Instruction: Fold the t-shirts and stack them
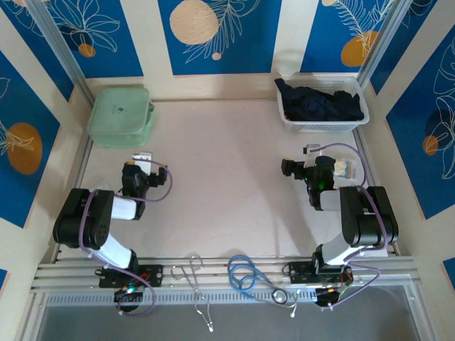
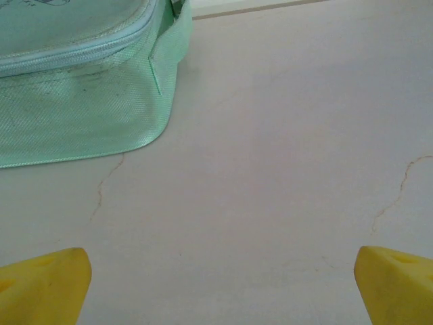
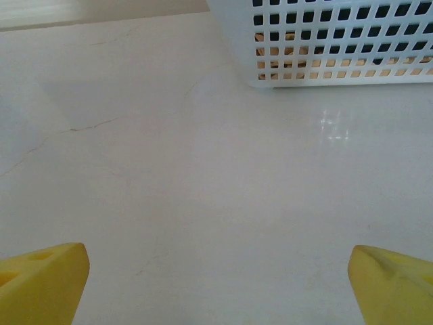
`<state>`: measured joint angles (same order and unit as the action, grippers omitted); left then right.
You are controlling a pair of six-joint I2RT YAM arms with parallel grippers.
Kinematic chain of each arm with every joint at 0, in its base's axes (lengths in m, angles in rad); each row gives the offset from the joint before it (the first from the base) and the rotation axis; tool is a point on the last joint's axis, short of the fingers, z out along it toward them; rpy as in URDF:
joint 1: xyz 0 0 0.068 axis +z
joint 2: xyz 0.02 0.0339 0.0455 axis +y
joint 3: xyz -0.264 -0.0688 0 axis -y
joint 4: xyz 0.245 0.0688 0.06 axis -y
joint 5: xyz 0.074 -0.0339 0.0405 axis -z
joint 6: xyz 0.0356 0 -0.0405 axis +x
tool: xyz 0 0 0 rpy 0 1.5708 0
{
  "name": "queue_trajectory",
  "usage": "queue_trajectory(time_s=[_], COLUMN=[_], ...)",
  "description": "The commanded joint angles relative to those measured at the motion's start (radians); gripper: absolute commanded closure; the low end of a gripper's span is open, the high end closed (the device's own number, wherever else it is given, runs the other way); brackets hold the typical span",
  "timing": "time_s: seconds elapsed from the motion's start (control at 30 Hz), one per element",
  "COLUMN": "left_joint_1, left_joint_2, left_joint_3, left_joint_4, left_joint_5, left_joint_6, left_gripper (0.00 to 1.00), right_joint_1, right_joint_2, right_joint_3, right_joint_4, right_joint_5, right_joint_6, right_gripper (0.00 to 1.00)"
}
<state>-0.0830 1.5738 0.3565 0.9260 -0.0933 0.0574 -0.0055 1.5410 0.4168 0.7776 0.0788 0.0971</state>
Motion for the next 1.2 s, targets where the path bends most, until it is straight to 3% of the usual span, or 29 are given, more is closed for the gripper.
queue_trajectory(time_s=[0.0, 0.83, 0.9, 0.97, 1.07, 1.17], left_joint_1=[0.008, 0.008, 0.005, 0.002, -0.011, -0.011], left_joint_2=[-0.009, -0.011, -0.036, -0.131, -0.285, -0.396], left_joint_3=[0.017, 0.016, 0.006, 0.016, 0.092, 0.219], left_joint_4=[0.016, 0.02, 0.023, -0.073, -0.327, -0.64], left_joint_5=[0.024, 0.023, 0.004, -0.042, -0.191, -0.265], left_joint_6=[-0.01, -0.01, -0.008, -0.021, -0.076, -0.205], left_gripper=[0.01, 0.01, 0.01, 0.01, 0.01, 0.01], right_joint_1=[0.005, -0.01, -0.006, -0.002, 0.007, 0.014], right_joint_2=[-0.019, -0.024, -0.072, -0.144, -0.203, -0.232], right_joint_3=[0.003, -0.003, 0.037, 0.128, 0.261, 0.397], right_joint_4=[0.023, 0.033, -0.074, -0.302, -0.554, -0.774], right_joint_5=[0.01, -0.018, 0.036, 0.074, 0.139, 0.152], right_joint_6=[0.009, 0.019, 0.035, 0.032, 0.051, 0.093], right_gripper=[0.01, 0.0, 0.0, 0.03, 0.03, 0.03])
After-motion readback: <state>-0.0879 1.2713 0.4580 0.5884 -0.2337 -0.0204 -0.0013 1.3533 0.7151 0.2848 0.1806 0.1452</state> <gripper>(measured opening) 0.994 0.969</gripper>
